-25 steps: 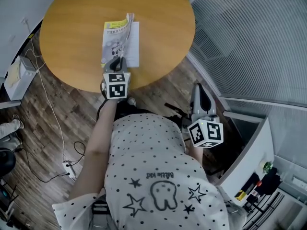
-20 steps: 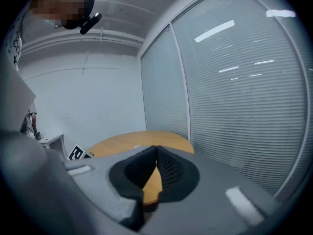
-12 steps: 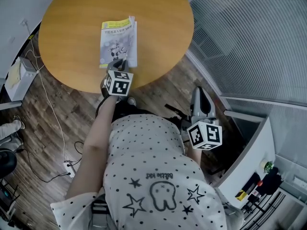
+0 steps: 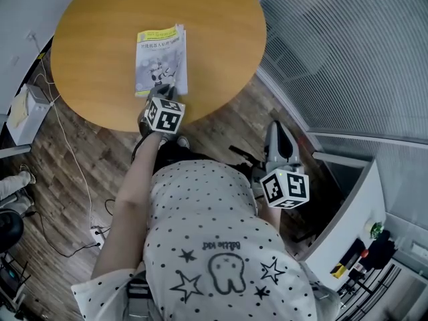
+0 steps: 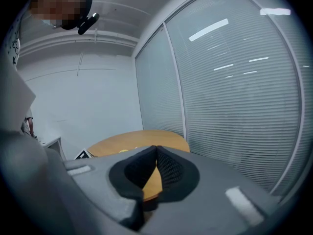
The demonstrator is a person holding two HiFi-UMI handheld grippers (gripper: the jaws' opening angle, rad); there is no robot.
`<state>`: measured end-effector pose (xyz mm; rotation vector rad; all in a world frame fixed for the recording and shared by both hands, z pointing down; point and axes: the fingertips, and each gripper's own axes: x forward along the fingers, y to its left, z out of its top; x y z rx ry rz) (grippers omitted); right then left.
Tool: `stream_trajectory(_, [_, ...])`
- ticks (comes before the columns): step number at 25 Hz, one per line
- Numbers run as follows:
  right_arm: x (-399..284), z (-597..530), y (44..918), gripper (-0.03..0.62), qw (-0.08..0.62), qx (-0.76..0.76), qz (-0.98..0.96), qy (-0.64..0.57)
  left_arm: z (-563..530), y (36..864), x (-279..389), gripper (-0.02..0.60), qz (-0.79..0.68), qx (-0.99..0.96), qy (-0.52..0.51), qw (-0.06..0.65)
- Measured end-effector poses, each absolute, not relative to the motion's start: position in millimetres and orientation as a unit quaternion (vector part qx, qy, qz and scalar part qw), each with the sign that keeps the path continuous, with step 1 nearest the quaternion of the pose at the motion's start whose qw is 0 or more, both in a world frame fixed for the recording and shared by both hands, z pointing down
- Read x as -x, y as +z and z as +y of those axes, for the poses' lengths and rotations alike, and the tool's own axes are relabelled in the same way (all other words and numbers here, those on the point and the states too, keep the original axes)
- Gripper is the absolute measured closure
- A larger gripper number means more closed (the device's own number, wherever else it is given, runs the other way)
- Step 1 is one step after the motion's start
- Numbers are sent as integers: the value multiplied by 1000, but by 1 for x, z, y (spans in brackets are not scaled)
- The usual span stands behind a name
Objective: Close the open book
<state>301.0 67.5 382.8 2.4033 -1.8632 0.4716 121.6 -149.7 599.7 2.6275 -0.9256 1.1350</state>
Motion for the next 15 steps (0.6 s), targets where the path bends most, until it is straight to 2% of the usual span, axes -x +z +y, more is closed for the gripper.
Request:
stream_trajectory(11, [-304, 72, 390, 591, 30, -777, -608, 160, -144, 617, -130, 537, -309, -866, 389, 65])
stream_trajectory(15, [-304, 74, 393, 591, 28, -778, -606, 164, -143, 621, -130, 522, -313, -865, 382, 85])
